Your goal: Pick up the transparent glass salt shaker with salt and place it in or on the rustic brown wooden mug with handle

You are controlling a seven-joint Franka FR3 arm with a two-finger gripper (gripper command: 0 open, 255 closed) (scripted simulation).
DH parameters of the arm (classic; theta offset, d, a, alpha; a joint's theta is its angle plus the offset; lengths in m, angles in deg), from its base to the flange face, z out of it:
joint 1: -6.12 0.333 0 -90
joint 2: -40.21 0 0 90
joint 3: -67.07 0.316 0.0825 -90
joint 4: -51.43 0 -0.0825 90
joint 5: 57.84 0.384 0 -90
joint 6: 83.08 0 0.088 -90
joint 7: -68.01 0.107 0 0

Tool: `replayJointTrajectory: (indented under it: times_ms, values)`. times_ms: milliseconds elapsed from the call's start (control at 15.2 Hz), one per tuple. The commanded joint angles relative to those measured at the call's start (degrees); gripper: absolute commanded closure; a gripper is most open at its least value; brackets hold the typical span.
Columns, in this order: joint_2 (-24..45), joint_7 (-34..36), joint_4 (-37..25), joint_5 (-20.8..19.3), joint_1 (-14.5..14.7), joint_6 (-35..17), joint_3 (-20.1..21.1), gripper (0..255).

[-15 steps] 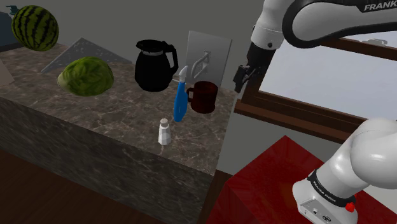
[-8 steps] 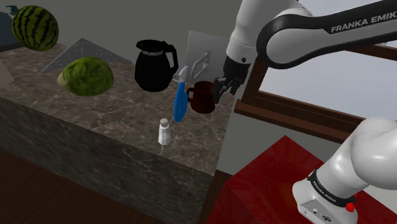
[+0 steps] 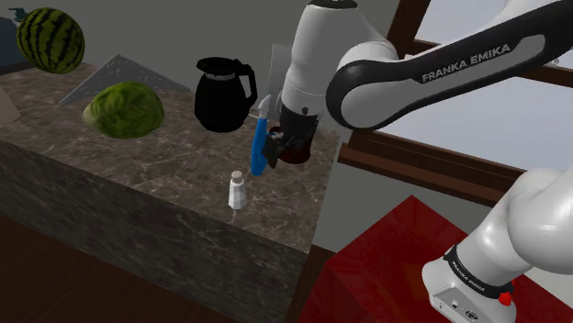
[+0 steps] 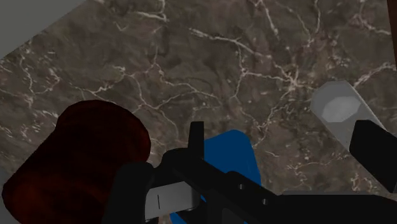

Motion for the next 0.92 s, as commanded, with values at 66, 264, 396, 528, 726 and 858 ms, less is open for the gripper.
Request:
replayJointTrajectory:
  times_ms: [66, 264, 396, 528, 726, 858]
  values:
    - [5.55, 4.17, -3.21, -3.71, 0.72, -2.45, 2.21, 0]
    - [11.51, 8.62, -7.37, -8.42, 2.04, -3.90, 3.66, 0]
    - [15.55, 11.55, -10.48, -11.76, 3.39, -4.46, 4.13, 0]
    - [17.74, 13.04, -12.28, -13.54, 4.38, -4.63, 4.12, 0]
    - [19.54, 14.06, -12.09, -15.10, 4.64, -6.29, 3.60, 0]
    - [20.76, 14.77, -12.03, -16.18, 4.84, -7.37, 3.22, 0]
